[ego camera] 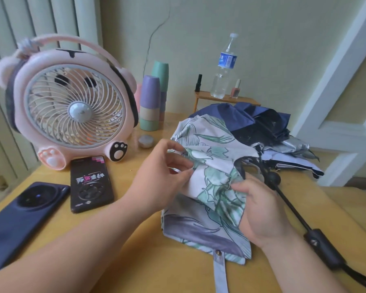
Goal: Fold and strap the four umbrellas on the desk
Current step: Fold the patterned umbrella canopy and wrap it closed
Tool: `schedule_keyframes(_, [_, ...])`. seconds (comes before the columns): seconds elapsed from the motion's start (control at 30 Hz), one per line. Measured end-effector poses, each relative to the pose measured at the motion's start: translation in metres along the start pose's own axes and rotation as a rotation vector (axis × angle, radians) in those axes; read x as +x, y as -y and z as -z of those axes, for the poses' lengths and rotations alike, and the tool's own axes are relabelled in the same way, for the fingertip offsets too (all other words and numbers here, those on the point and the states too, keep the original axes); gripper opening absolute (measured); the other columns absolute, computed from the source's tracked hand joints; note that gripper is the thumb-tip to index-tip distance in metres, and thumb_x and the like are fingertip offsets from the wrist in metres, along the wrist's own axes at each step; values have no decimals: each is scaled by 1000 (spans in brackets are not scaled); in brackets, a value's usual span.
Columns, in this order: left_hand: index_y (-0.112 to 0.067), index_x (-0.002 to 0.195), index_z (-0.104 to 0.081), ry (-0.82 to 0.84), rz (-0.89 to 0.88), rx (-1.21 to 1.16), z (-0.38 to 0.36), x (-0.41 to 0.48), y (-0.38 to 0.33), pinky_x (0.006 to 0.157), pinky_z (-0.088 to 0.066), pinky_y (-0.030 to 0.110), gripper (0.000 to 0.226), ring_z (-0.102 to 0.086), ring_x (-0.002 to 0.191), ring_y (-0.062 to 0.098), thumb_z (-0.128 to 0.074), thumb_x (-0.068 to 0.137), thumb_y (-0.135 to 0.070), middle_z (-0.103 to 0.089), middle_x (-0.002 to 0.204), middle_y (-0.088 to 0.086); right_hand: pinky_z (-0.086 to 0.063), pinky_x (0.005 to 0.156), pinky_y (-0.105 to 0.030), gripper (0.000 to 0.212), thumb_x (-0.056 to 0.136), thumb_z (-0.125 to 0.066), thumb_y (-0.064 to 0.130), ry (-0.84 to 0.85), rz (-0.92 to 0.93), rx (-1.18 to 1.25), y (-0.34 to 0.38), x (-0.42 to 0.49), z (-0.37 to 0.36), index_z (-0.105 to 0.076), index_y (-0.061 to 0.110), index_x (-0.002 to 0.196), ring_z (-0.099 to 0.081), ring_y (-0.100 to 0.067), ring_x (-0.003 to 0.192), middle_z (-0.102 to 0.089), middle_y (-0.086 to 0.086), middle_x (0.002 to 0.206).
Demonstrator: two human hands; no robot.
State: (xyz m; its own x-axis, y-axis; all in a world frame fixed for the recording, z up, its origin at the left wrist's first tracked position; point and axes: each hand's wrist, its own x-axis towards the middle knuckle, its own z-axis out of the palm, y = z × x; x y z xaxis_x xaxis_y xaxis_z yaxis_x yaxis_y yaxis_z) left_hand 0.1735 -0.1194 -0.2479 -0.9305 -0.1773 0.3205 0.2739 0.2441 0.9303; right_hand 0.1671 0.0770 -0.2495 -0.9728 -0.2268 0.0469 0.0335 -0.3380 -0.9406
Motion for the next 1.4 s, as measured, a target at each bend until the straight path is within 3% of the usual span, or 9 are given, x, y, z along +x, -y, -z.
schedule_keyframes(0.17, [-34, 103, -48, -4, -23, 70, -5, 4, 2, 75, -53, 24, 44, -67, 76, 10, -77, 84, -7, -75, 85, -10, -46, 109, -49, 44, 91, -71, 36, 225, 131, -167, -1, -2, -2, -71, 6, 123, -62, -36, 126, -69, -19, 127])
schedule_keyframes(0.33, [-33, 99, -45, -19, -45, 105, -7, 6, 5, 65, -46, 24, 41, -56, 65, 10, -75, 86, -9, -73, 81, -9, -37, 51, -22, 52, 96, -54, 48, 133, 309, -560, 2, -9, -4, -44, 17, 56, -41, -13, 49, -41, 3, 50])
schedule_keyframes(0.5, [-24, 96, -46, -12, -40, -43, 10, 12, 13, 67, -43, 34, 40, -50, 64, 17, -75, 86, 2, -72, 80, -4, -27, 45, -17, 57, 95, -45, 60, -126, 363, -732, 11, -18, 17, -36, 21, 54, -34, -8, 45, -34, 2, 47])
schedule_keyframes(0.6, [-17, 95, -50, 18, -38, -171, 22, 12, 15, 74, -46, 40, 37, -52, 73, 26, -73, 85, 10, -71, 79, -1, -50, 70, -17, 77, 95, -52, 61, -219, 278, -657, 16, -16, 38, -62, -15, 85, -60, -28, 70, -64, -31, 86])
schedule_keyframes(0.7, [-20, 84, -61, 45, -55, -176, 31, 9, 14, 79, -45, 43, 31, -54, 77, 25, -77, 83, 7, -68, 81, 13, -44, 102, -63, 80, 86, -68, 64, -157, 279, -441, 15, -12, 40, -63, -13, 103, -67, -40, 95, -62, -39, 105])
schedule_keyframes(0.8, [-25, 77, -68, 53, -54, -86, 33, 6, 15, 77, -51, 37, 21, -63, 75, 19, -82, 80, -10, -70, 82, 12, -46, 108, -58, 36, 86, -70, 31, -22, 286, -124, 10, -10, 39, -77, 3, 107, -67, -38, 117, -73, -24, 116])
schedule_keyframes(0.93, [-18, 85, -67, 53, -36, -55, 21, -5, 14, 79, -55, 40, 19, -72, 79, 22, -83, 82, -8, -75, 83, 8, -42, 112, -55, 42, 85, -78, 33, 295, 238, -175, 4, -12, 28, -73, 15, 122, -61, -35, 128, -69, -16, 129])
schedule_keyframes(1.17, [-27, 102, -71, 86, -89, -109, 5, -14, 20, 106, -50, 46, 40, -66, 117, 21, -83, 70, -47, -63, 123, 7, -54, 100, -44, 52, 84, -71, 17, 254, 7, 145, 2, -8, 20, -63, -3, 132, -60, -40, 127, -61, -26, 137])
schedule_keyframes(1.4, [-57, 121, -57, 440, -12, 126, 2, -26, 9, 98, -38, 11, 48, -55, 114, -12, -66, 75, -70, -62, 121, -26, -5, 122, -66, 64, 114, -15, 35, 297, -233, 448, 12, -9, 22, -16, -17, 152, -21, -58, 144, -22, -46, 152])
